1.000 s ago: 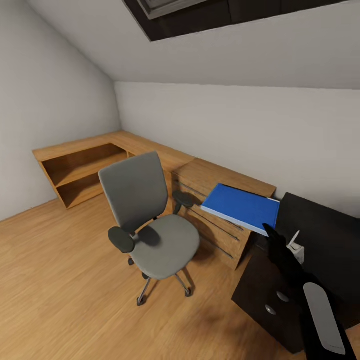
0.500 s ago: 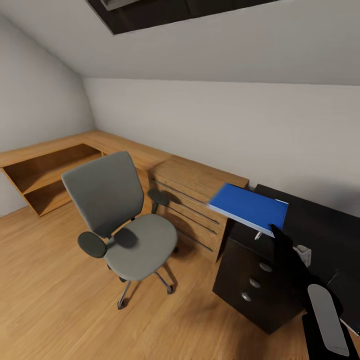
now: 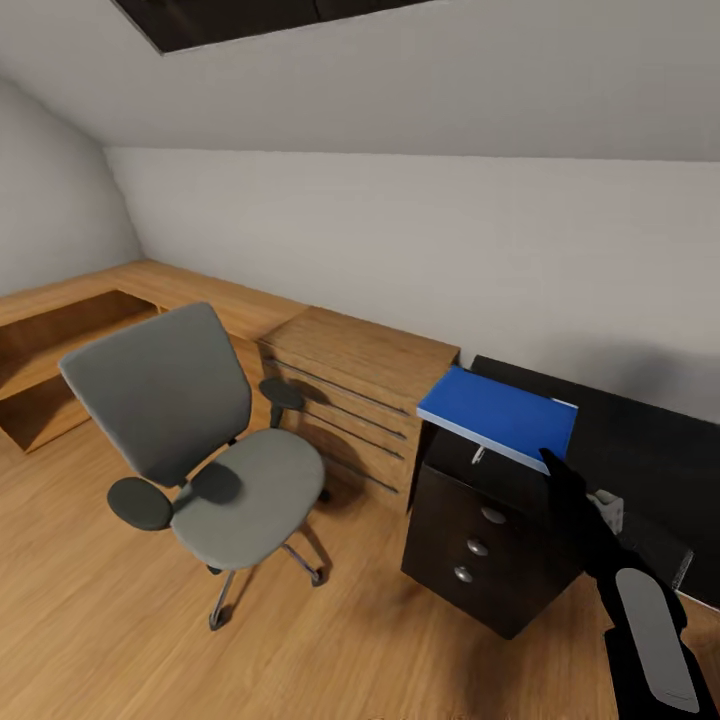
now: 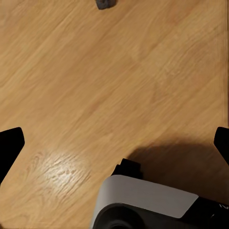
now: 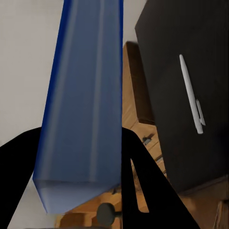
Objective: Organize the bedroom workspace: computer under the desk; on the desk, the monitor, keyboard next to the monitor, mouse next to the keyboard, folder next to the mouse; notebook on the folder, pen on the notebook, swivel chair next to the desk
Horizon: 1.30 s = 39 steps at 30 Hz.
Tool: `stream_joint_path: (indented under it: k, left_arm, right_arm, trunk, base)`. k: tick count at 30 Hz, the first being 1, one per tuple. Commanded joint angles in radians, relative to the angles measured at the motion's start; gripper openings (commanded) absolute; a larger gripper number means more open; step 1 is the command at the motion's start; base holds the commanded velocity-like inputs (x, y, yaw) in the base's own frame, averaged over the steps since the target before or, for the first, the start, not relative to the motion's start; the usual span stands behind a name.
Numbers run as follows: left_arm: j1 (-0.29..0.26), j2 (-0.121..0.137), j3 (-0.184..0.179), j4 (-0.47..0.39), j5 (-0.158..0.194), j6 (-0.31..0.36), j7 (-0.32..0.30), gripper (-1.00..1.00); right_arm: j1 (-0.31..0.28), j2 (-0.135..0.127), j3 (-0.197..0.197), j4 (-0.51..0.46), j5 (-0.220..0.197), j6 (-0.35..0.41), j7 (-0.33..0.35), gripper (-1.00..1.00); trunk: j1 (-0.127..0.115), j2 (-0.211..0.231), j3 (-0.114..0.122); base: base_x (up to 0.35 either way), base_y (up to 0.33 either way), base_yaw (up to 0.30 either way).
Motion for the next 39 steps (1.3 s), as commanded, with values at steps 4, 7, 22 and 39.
stream_joint_path:
  k: [4, 7, 22, 39]
  left_arm:
    - [-0.001, 0.001, -0.008, -0.001, 0.011, -0.006, 0.007, 1.0]
    - [-0.001, 0.001, -0.008, -0.001, 0.011, -0.006, 0.007, 1.0]
    - [-0.001, 0.0, -0.008, -0.001, 0.011, -0.006, 0.007, 1.0]
    - [-0.001, 0.0, -0.008, -0.001, 0.012, -0.006, 0.006, 1.0]
  right_arm:
    - [-0.001, 0.001, -0.003, -0.002, -0.011, 0.006, -0.008, -1.0]
    - [-0.001, 0.001, -0.005, -0.002, -0.011, 0.006, -0.008, -1.0]
    - [-0.001, -0.001, -0.019, 0.0, -0.01, -0.005, -0.008, -1.0]
    - [-0.001, -0.002, -0.019, 0.006, -0.011, -0.015, -0.008, -1.0]
  trunk:
    - [0.0, -0.001, -0.006]
    - [0.0, -0.001, -0.009]
    - [0.0, -0.001, -0.026]
    - [0.0, -0.001, -0.046]
  base:
    - [0.0, 0.0, -0.23]
    - [0.0, 0.0, -0.23]
    - [0.0, 0.0, -0.23]
    - [0.0, 0.0, -0.231]
